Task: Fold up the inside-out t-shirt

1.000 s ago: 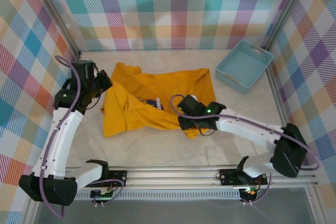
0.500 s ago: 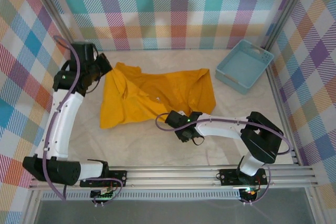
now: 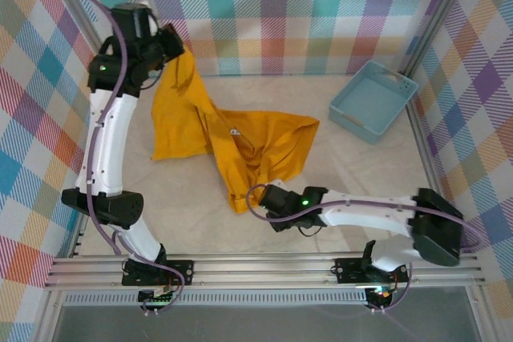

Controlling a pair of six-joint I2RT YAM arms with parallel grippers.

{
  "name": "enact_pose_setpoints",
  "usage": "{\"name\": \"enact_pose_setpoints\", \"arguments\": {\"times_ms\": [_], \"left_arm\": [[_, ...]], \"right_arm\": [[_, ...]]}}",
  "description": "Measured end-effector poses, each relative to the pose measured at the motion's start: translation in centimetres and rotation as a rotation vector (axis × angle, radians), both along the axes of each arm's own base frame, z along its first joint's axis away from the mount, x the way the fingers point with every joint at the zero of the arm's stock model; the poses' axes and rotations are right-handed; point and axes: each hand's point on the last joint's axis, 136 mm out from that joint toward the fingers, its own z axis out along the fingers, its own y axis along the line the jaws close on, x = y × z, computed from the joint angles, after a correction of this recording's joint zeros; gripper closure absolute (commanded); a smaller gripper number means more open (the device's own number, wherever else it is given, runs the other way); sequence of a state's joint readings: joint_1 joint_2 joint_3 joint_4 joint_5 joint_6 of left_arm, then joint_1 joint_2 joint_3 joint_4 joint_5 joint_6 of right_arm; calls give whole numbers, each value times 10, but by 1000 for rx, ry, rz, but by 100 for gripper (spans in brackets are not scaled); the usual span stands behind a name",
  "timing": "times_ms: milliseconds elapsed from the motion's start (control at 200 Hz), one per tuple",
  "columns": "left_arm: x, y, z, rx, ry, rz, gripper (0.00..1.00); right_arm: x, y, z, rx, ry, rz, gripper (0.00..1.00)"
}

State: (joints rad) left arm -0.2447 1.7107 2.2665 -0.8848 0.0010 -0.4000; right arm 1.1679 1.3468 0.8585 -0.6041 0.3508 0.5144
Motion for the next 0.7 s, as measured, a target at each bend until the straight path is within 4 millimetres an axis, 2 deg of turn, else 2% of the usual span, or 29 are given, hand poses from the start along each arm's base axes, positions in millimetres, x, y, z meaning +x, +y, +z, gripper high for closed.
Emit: {"name": "enact_pose_setpoints", "arguments": {"times_ms": [85,135,195,305,420,480,575,645,700], "left_arm": [[-13,-48,-19,23,31,-133,100],[-24,-79,-37,41,60,-218,100],[-40,-112,-58,61,92,-314,100],[-76,-171,-89,113,124,-492,100],[-121,-224,-108,182,116,-674,100],[-142,-245,-116,214,104,-758,100],[-169,-267,-132,261,100,-861,100],[-182,-276,-146,291,111,-913,100],[-190,-282,-161,309,127,-947,100]], "right_arm": [[21,-5,41,134,-69,-51,27],[39,-12,66,218,-116,-108,23],[59,-19,90,298,-166,-160,22],[90,-37,119,385,-236,-251,22],[108,-63,142,428,-301,-348,22],[112,-81,153,447,-335,-404,22],[112,-108,168,483,-386,-483,23],[107,-123,169,489,-403,-528,23],[102,-130,162,482,-395,-551,22]]}}
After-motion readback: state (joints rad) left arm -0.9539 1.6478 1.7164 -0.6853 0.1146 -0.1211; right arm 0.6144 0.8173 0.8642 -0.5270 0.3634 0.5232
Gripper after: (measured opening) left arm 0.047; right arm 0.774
